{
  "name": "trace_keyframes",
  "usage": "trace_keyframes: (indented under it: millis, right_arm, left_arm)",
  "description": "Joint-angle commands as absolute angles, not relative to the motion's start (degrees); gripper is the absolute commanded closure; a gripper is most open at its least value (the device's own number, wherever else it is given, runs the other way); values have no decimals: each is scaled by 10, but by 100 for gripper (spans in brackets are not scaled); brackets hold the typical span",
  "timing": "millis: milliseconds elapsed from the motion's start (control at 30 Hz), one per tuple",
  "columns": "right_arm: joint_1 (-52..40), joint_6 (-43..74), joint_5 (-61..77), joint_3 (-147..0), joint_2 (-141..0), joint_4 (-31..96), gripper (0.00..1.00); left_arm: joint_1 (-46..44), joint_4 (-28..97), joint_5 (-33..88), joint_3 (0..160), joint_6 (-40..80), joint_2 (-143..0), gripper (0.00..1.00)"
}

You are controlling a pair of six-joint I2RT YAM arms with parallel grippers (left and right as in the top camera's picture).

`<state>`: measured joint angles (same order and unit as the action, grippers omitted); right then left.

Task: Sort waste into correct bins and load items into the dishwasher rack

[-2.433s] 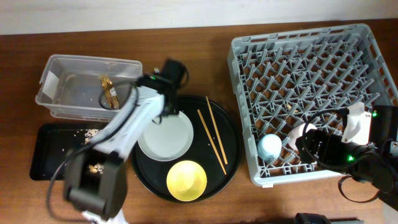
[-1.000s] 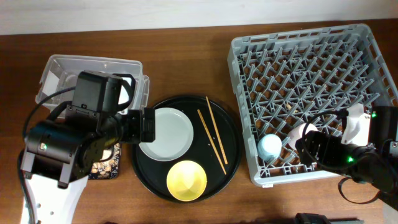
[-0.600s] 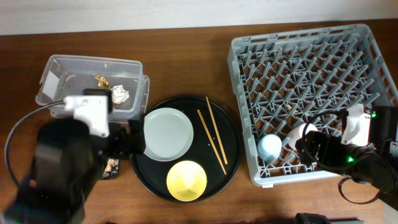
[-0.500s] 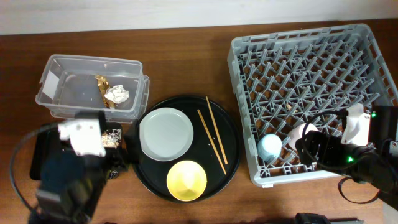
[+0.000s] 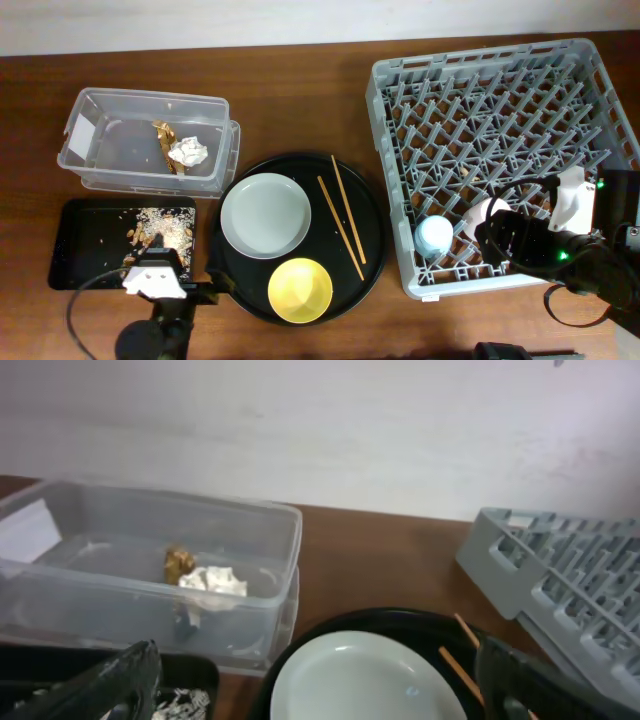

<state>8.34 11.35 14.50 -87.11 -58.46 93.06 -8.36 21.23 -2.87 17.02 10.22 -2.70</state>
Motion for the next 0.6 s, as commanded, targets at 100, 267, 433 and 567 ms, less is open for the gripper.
trace_keyframes:
  millis: [100,267,433,567]
  right_arm:
    - [86,110,144,-874,-583,930,1]
    - [86,110,144,-874,-583,930,1]
    - [86,110,144,-874,-583,930,1]
    - [86,110,144,-874,-583,930,1]
  left_arm:
    - [-81,40,23,10,93,-3,1]
    - [-81,43,34,5,95,-3,1]
    - [-81,43,34,5,95,-3,1]
    - [-81,43,34,5,95,-3,1]
